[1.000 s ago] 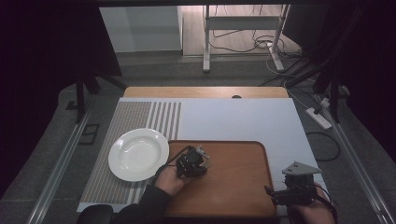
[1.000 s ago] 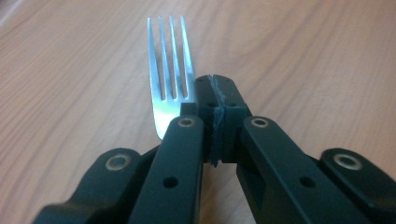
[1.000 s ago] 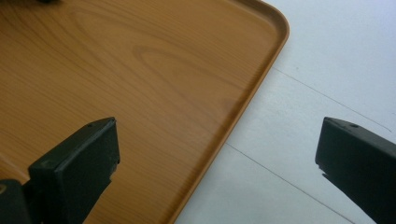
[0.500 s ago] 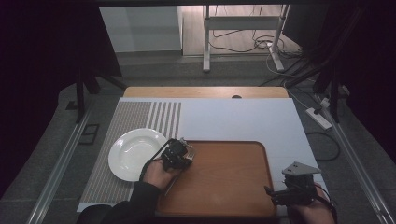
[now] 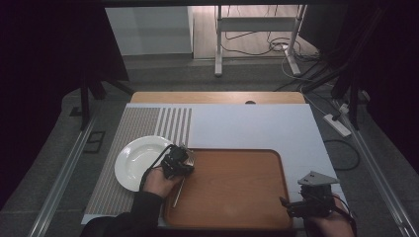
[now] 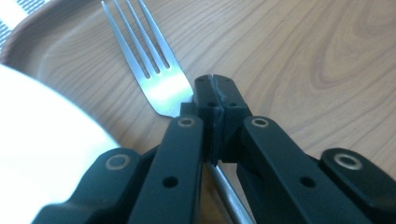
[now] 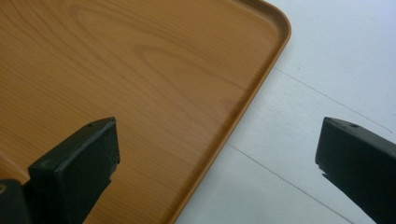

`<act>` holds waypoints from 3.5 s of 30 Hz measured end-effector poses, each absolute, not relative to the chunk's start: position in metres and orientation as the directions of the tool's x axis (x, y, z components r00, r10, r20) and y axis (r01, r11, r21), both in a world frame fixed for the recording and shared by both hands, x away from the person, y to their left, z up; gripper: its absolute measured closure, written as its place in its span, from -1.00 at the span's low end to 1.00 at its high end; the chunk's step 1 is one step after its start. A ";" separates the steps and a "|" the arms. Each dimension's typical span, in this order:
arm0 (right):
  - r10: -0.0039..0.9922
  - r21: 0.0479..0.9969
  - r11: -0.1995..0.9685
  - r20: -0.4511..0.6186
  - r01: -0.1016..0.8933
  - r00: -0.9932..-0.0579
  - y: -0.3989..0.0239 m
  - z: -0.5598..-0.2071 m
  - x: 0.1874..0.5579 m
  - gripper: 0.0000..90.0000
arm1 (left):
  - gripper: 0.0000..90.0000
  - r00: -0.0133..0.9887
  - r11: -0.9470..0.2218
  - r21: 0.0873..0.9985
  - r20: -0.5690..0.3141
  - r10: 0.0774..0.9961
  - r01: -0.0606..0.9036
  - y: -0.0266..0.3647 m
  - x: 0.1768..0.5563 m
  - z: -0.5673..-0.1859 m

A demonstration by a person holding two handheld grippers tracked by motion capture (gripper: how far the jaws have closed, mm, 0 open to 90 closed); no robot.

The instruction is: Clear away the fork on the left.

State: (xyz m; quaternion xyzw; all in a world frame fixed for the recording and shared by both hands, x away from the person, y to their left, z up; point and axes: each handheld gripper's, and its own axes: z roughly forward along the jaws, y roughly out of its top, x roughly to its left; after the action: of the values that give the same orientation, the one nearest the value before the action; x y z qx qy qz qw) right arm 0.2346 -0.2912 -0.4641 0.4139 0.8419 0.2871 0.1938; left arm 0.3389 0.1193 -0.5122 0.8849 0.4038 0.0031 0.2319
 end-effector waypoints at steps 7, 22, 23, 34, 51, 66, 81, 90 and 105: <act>0.807 0.643 0.495 -0.090 0.584 -0.584 -0.291 -0.464 0.234 -0.99 | 0.98 0.657 -0.555 0.405 -0.173 0.734 0.727 0.125 0.339 -0.512; 0.804 0.638 0.501 -0.095 0.584 -0.587 -0.291 -0.464 0.234 -0.99 | 0.96 0.634 -0.537 0.393 -0.173 0.754 0.746 0.132 0.338 -0.512; 0.805 0.639 0.501 -0.095 0.585 -0.586 -0.291 -0.464 0.234 -0.99 | 0.95 0.634 -0.536 0.394 -0.176 0.753 0.747 0.133 0.338 -0.512; 0.804 0.639 0.502 -0.096 0.583 -0.587 -0.291 -0.464 0.234 -0.99 | 0.76 0.672 -0.560 0.422 -0.183 0.718 0.713 0.125 0.336 -0.508; 0.811 0.648 0.483 -0.078 0.588 -0.580 -0.292 -0.464 0.235 -0.99 | -0.36 0.690 -0.511 0.561 -0.157 0.707 0.652 0.136 0.334 -0.494; 0.817 0.655 0.466 -0.060 0.595 -0.574 -0.294 -0.463 0.235 -1.00 | -0.99 0.703 -0.469 0.635 -0.168 0.691 0.614 0.152 0.323 -0.488; 0.815 0.673 0.447 -0.036 0.589 -0.578 -0.297 -0.462 0.235 -1.00 | -1.00 0.727 -0.451 0.702 -0.139 0.672 0.551 0.172 0.308 -0.482; 0.812 0.676 0.446 -0.030 0.586 -0.583 -0.297 -0.462 0.234 -1.00 | -1.00 0.698 -0.425 0.703 -0.142 0.702 0.571 0.191 0.295 -0.481; 0.817 0.679 0.438 -0.026 0.590 -0.576 -0.298 -0.461 0.234 -1.00 | -1.00 0.642 -0.363 0.691 -0.191 0.743 0.625 0.226 0.268 -0.487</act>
State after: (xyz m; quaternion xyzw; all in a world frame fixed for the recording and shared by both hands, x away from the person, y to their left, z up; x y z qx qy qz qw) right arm 0.2340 -0.2976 -0.4615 0.4243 0.8288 0.3182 0.1786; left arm 0.2678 0.2263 -0.4865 0.8218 0.4160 0.0770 0.3816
